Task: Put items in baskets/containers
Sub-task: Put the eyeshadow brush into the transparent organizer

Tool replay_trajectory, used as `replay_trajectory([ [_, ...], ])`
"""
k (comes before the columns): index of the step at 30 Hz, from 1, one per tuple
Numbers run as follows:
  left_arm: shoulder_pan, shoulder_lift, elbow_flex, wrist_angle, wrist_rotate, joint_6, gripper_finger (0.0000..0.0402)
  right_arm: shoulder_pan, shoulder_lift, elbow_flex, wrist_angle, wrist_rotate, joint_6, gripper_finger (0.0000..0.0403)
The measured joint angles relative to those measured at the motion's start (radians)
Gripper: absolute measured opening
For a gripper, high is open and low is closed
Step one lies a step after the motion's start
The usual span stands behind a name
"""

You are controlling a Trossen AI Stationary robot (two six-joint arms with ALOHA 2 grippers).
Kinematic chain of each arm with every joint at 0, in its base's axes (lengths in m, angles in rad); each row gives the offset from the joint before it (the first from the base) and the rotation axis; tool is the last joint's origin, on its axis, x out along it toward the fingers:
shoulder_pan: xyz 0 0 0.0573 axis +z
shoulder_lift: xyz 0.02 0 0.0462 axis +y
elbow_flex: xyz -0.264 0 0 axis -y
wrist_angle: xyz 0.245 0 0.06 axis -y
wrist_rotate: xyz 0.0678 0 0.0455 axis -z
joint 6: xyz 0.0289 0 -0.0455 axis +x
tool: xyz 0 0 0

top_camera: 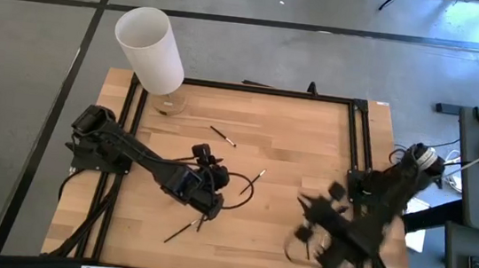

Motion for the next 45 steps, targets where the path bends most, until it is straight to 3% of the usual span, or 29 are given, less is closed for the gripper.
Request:
replay_trajectory([
  [5,0.052,0.015,-0.001,-0.023,0.088,-0.003,0.0157,-0.222,0.0,-0.002,0.05,-0.045,-0.154,0.0052],
  [8,0.11,0.016,-0.038,-0.028,0.23,0.046,0.0157,-0.324,-0.002,-0.019,0.277,-0.109,-0.406,0.005],
  [12,0.2,0.019,-0.117,-0.037,0.431,0.083,0.0157,-0.425,-0.001,-0.114,0.812,-0.525,-0.887,0.0037],
  [14,0.245,0.019,-0.161,-0.041,0.505,0.095,0.0157,-0.452,-0.001,-0.18,1.052,-0.737,-1.013,0.0026],
  [16,0.283,0.019,-0.2,-0.045,0.546,0.101,0.0157,-0.462,-0.003,-0.239,1.195,-0.843,-1.056,0.0013],
  [19,0.333,0.019,-0.238,-0.072,0.575,0.115,0.0157,-0.469,-0.019,-0.294,1.236,-0.793,-1.081,0.0004],
  [23,0.394,0.019,-0.281,-0.065,0.614,0.185,0.0157,-0.508,-0.063,-0.313,1.115,-0.74,-1.043,0.0017],
  [35,0.536,0.01,-0.434,0.134,0.799,0.25,0.0151,-0.513,-0.078,-0.314,1.071,-0.726,-1.042,0.0006],
  [45,0.535,0.011,-0.451,0.155,0.798,0.21,0.0024,-0.507,-0.078,-0.314,1.088,-0.709,-1.041,0.0017],
])
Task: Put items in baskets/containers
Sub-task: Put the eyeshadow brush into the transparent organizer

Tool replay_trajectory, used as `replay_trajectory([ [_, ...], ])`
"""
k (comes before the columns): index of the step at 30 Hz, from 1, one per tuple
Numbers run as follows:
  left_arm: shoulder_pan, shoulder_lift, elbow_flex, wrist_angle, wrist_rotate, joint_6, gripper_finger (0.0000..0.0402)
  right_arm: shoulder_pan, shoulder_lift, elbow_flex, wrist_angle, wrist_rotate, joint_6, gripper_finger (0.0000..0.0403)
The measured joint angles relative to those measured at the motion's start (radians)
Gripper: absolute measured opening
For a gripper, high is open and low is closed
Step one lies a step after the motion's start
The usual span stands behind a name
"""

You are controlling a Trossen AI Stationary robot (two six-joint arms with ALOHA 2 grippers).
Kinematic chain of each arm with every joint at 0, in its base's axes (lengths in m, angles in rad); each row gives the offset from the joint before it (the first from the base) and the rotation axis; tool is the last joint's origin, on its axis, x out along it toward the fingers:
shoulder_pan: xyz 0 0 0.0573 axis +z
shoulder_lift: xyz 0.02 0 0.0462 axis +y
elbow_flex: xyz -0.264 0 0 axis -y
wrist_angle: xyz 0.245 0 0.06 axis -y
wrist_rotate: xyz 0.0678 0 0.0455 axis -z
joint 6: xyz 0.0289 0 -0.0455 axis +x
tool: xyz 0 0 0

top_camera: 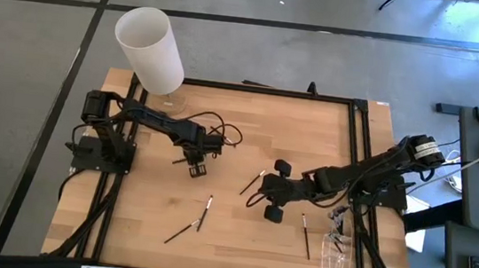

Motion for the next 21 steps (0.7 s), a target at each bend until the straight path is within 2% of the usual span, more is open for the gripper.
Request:
replay_trajectory([
  [3,-0.001,0.0,-0.002,0.012,-0.035,-0.032,0.0012,0.0,0.006,-0.001,0.032,0.06,0.03,0.0013],
  [9,-0.011,-0.014,-0.006,0.032,-0.126,-0.092,0.0035,-0.004,0.008,-0.101,0.205,0.071,0.023,0.0004],
  [12,-0.031,-0.04,-0.008,0.026,-0.199,-0.121,0.0032,-0.046,0.008,-0.209,0.384,0.045,0.038,0.0008],
  [17,-0.063,-0.127,0.011,0.045,-0.305,-0.203,0.0019,-0.141,0.009,-0.402,0.82,-0.078,0.078,0.0012],
  [19,-0.078,-0.161,0.011,0.086,-0.336,-0.23,0.0021,-0.162,0.009,-0.452,0.957,-0.103,0.087,0.001],
  [21,-0.104,-0.191,0.012,0.185,-0.382,-0.25,0.0024,-0.173,0.009,-0.476,1.01,-0.103,0.089,0.0008],
])
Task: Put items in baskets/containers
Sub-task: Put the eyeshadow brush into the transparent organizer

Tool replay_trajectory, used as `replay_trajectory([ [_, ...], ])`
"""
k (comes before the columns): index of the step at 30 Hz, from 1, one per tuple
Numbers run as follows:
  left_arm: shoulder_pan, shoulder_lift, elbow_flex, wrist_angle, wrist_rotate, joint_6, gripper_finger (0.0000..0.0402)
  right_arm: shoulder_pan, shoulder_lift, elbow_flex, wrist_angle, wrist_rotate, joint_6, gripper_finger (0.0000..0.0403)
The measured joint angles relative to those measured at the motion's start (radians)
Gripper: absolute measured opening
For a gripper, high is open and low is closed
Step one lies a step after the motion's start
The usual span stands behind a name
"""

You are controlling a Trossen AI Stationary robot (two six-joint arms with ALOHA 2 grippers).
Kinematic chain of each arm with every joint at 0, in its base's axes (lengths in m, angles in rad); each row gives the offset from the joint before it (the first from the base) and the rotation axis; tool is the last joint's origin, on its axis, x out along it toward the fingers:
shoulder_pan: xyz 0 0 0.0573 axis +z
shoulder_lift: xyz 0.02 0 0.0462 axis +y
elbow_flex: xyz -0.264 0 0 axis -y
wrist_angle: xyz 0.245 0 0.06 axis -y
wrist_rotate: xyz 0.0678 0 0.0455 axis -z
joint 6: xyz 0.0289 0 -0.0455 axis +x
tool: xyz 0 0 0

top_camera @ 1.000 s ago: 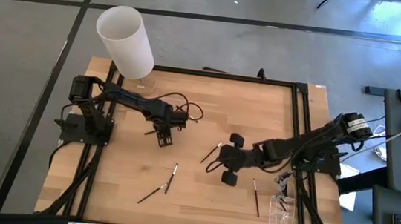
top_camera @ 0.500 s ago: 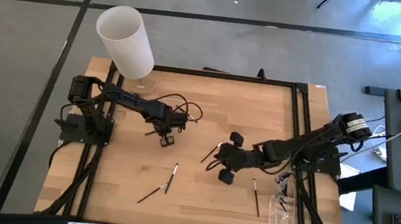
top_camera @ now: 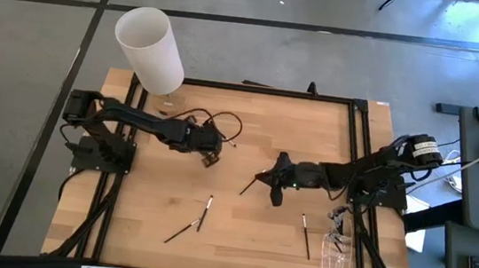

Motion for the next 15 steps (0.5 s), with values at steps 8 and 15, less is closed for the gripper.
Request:
replay_trajectory([
  [8,-0.124,0.013,-0.003,0.497,-0.037,0.162,0.0022,0.001,0.0,-0.004,0.017,0.09,0.014,0.0032],
  [15,-0.149,0.016,-0.003,0.592,-0.085,0.2,0.0023,0.004,0.0,-0.003,0.063,0.111,0.035,0.008],
])
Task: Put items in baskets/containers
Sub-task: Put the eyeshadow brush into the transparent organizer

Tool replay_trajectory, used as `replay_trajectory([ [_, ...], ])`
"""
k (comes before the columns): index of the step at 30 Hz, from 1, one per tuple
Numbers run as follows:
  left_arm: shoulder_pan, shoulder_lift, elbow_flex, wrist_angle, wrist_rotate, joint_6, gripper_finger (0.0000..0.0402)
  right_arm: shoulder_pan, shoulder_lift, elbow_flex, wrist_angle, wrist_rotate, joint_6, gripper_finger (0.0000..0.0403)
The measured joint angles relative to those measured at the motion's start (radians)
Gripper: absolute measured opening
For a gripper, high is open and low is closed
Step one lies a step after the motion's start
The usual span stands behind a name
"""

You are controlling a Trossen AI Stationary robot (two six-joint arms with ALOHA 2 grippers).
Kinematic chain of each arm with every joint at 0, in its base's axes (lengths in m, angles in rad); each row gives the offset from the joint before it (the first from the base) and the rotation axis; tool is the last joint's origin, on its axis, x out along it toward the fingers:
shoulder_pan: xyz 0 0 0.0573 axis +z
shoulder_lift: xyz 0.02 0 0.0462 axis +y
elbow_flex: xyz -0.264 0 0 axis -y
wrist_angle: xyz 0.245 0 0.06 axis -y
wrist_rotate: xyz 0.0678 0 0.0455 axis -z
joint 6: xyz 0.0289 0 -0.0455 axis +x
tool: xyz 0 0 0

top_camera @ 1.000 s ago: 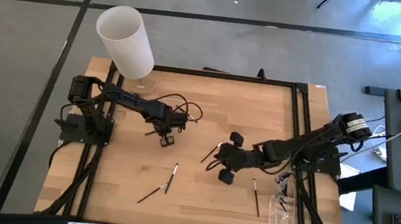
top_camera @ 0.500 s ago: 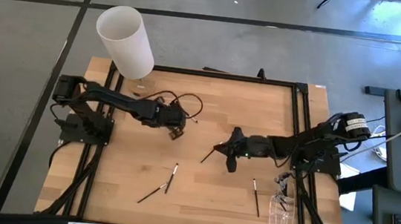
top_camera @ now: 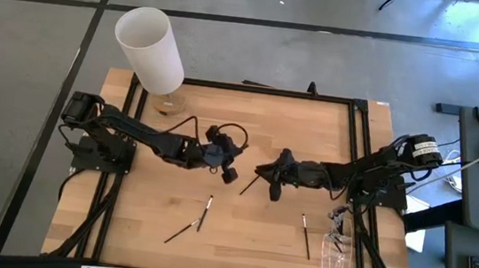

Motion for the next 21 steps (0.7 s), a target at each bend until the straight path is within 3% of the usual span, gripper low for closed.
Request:
replay_trajectory([
  [8,-0.03,0.0,0.0,0.003,-0.107,-0.01,0.0024,0.0,0.006,0.0,0.003,-0.017,0.002,0.0115],
  [16,-0.036,-0.001,0.0,-0.073,-0.204,-0.128,0.0024,0.0,0.013,0.0,0.046,0.015,0.003,0.0117],
  [21,-0.058,-0.001,0.0,-0.065,-0.237,-0.111,0.0024,0.0,0.013,0.0,0.097,0.028,0.033,0.0117],
])
